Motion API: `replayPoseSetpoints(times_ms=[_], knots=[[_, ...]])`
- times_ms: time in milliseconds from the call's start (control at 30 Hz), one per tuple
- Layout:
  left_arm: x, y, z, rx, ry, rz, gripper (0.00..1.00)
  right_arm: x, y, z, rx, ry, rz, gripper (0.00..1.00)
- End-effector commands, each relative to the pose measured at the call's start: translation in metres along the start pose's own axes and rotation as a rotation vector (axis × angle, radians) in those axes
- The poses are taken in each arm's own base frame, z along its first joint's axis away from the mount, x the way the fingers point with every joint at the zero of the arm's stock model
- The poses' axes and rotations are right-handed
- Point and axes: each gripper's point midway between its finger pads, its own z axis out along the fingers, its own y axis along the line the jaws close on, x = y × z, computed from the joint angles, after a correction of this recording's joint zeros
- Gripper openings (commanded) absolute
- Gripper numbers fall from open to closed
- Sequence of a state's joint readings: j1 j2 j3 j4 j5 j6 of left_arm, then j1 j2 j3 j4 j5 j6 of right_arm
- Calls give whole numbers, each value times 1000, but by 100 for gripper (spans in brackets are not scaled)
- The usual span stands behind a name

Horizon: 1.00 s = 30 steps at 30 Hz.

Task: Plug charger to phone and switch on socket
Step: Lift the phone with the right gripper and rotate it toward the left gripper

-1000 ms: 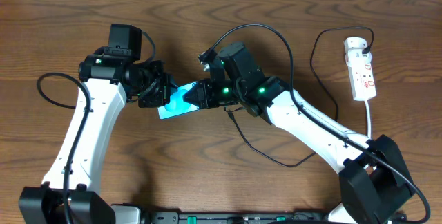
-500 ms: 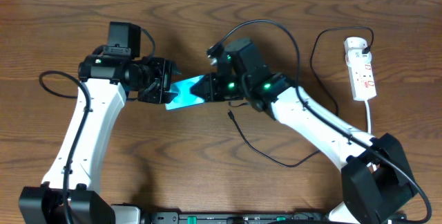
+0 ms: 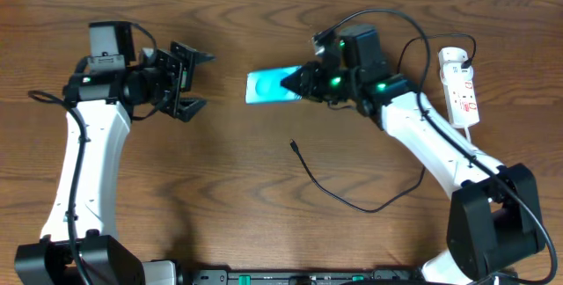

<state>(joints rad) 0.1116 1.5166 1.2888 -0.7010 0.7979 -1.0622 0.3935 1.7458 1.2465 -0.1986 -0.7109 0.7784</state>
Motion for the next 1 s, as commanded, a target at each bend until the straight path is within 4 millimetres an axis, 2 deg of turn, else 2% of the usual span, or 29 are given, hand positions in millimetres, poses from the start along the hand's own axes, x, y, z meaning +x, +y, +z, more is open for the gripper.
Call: replayPoseSetpoints(times_ms=[0, 100, 233, 367, 633, 867, 967], knots=[[8, -9, -6, 68, 74, 103, 91, -11, 26, -16, -144, 30, 98, 1], [5, -10, -10, 79, 72, 121, 91, -26, 38, -26, -215, 7, 152, 1], [7, -17, -12, 117, 88, 169, 91, -39, 37, -32, -247, -13, 215, 1], [11, -31, -14, 183, 116, 224, 91, -44, 36, -21, -307, 22, 256, 1], [9, -40, -16, 212, 105, 252, 91, -57, 45, 9, -551, 107, 332, 1], [7, -56, -19, 272, 91, 303, 91, -60, 37, 19, -643, 118, 400, 1], [5, -61, -20, 291, 79, 331, 91, -62, 43, 15, -670, 107, 397, 1]])
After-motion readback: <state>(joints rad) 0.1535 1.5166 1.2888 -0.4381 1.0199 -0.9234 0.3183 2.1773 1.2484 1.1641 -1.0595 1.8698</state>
